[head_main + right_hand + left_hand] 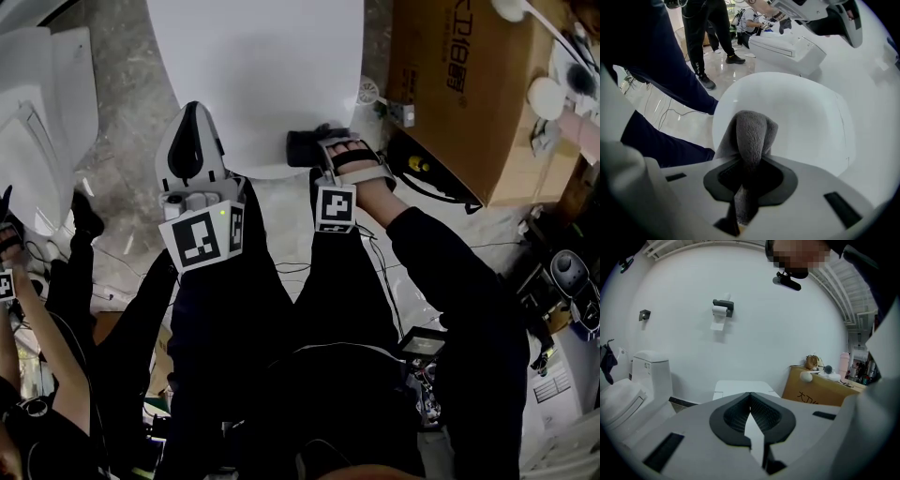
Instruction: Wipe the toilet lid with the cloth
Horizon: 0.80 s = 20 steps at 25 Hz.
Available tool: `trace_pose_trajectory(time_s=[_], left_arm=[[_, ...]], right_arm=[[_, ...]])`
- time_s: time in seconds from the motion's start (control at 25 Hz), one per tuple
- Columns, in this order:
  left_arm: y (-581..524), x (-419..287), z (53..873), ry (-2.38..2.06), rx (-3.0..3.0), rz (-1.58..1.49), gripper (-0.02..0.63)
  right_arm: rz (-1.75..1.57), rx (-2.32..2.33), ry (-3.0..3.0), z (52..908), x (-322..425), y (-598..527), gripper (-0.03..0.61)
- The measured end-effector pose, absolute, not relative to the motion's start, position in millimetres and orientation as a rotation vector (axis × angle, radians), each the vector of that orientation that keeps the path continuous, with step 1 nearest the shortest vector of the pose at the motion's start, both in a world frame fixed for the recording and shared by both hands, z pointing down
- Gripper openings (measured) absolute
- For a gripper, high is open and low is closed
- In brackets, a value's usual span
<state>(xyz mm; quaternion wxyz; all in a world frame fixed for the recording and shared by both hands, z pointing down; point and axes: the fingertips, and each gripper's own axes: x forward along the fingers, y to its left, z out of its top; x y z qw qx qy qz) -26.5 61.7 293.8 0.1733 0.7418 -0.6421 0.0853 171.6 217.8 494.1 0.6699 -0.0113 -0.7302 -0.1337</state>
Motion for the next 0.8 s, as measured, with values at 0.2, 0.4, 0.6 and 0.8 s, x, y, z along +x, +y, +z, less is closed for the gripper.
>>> trace_pose_trajectory(time_s=[0.2,0.4,0.6,0.8], left_arm=[[55,-35,290,-1.841,2.094,0.233,0.014],[48,-43,287,-1.858,2.084,0.233,0.014],[46,-53,293,-1.871,2.045,0.238,0.014],[41,-63,298,-1.878,2.035,0.264,0.014]], right_arm=[[-0.349,0.058,-1.658,476,154,142,0.071],[-0.497,0.227,-1.659,458,120,19,0.071],[-0.586,0.309,-1.645,453,92,-75,0.071],[-0.651,0.333,-1.601,459,74,-134,0.071]])
